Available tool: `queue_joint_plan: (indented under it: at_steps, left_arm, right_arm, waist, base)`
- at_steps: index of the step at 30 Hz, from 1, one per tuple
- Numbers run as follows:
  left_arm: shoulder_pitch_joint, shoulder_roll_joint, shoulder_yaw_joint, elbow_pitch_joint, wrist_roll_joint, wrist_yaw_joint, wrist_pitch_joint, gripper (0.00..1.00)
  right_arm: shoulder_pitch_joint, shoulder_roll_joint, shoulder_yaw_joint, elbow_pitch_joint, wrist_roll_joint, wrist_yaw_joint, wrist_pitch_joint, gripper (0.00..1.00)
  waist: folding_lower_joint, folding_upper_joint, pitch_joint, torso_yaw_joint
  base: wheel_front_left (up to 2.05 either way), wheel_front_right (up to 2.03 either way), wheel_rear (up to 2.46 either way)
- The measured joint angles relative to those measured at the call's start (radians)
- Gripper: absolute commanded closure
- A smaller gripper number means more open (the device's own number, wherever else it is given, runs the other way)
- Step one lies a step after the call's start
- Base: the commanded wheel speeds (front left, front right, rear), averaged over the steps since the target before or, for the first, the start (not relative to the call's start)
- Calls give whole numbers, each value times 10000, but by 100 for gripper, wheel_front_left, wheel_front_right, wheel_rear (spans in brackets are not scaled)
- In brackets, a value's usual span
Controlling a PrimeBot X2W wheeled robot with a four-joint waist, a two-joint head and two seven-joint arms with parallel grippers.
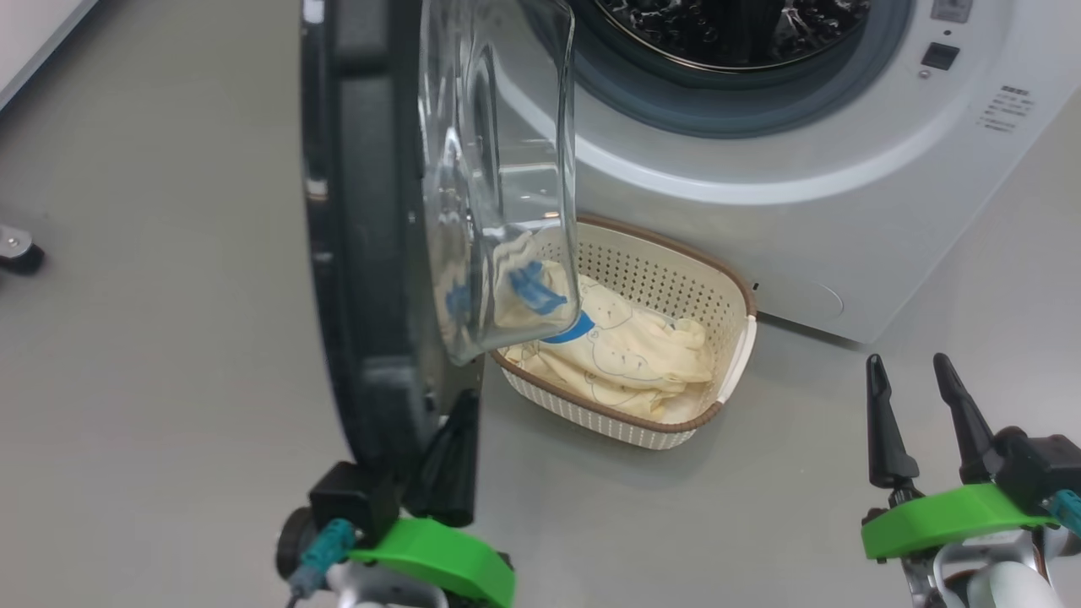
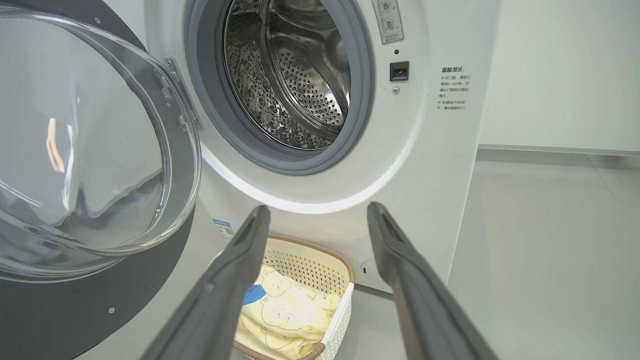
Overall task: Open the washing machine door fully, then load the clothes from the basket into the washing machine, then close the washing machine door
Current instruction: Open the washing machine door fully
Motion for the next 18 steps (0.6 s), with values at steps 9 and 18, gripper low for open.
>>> queue_joint_plan:
  at_steps: [9, 18]
  left_arm:
    - [-297, 326, 1358, 1081, -454, 357, -782, 100]
    - [-1194, 700, 2917, 2901, -811, 382, -1522, 100]
  right_arm:
    - [-1, -2, 67, 10, -228, 0, 0, 0]
    - [-1, -65, 186, 84, -299, 0, 0, 0]
  waist:
    - [0, 0, 105, 134]
    - [0, 0, 113, -342]
  base:
    - [0, 0, 0]
    - [0, 0, 0]
